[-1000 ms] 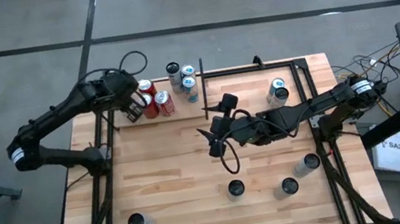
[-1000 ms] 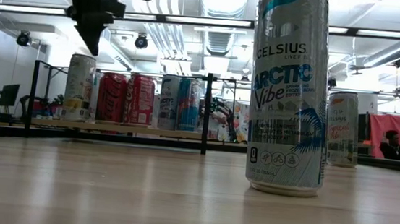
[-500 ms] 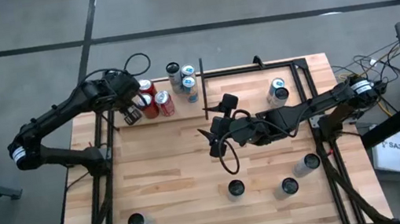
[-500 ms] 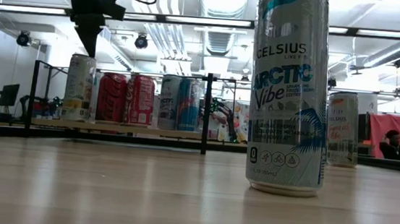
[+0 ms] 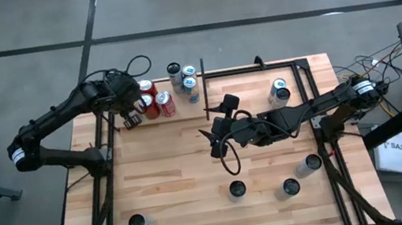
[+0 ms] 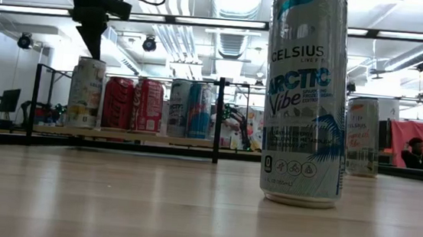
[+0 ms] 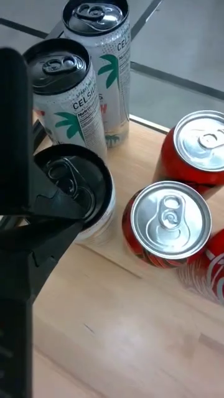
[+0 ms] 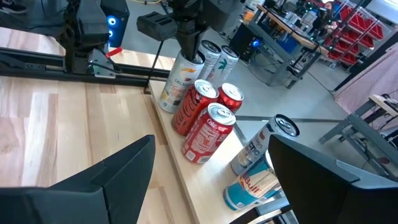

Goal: Place canned beverage on shelf
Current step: Put the middle left white and yellow soda can on the shelf

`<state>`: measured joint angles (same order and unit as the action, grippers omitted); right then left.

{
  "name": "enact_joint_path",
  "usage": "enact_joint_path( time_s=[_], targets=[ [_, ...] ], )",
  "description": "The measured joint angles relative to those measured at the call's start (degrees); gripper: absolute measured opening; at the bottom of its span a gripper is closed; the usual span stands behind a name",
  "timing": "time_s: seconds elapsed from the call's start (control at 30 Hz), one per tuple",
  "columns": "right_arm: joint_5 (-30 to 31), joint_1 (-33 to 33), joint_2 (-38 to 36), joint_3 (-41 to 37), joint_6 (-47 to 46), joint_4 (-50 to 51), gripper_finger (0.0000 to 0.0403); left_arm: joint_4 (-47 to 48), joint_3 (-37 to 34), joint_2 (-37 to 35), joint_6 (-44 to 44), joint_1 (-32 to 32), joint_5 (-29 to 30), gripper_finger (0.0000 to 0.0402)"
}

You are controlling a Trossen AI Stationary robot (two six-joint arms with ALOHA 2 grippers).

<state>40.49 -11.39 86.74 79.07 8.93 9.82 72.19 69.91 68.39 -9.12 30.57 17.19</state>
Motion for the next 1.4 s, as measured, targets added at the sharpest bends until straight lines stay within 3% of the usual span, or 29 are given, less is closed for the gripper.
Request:
enact_joint_path(
  time_s=[0.17, 0.4, 0.63, 0.73, 0.87, 0.97, 1.4],
  targets=[
    [0.0, 0.0, 0.0, 0.0, -0.4, 0.2, 0.0304, 0.8, 0.0, -0.6, -0.6, 0.0, 0.3, 0.0000],
    [0.0, 0.0, 0.0, 0.0, -0.4, 0.2, 0.0304, 1.0, -0.1, -1.3, -3.1, 0.0, 5.9, 0.0000],
    [0.0, 0.0, 0.0, 0.0, -0.4, 0.2, 0.0304, 1.9, -0.1, -2.7, -1.9, -0.2, 5.6, 0.0000],
    [0.0, 0.0, 0.0, 0.0, -0.4, 0.2, 0.0304, 2.5, -0.1, -4.0, 0.0, -0.2, 1.9, 0.0000],
    [0.0, 0.0, 0.0, 0.0, -0.4, 0.2, 0.0304, 3.5, -0.2, -4.9, 0.8, -0.2, -9.3, 0.0000],
    [0.0, 0.0, 0.0, 0.0, -0.8, 0.2, 0.0304, 3.5, -0.7, -4.9, 1.2, -0.2, -11.5, 0.0000],
    [-0.2, 0.0, 0.0, 0.0, -1.0, 0.6, 0.0304, 2.2, -8.1, -4.4, 4.0, -0.2, 7.6, 0.0000]
  ],
)
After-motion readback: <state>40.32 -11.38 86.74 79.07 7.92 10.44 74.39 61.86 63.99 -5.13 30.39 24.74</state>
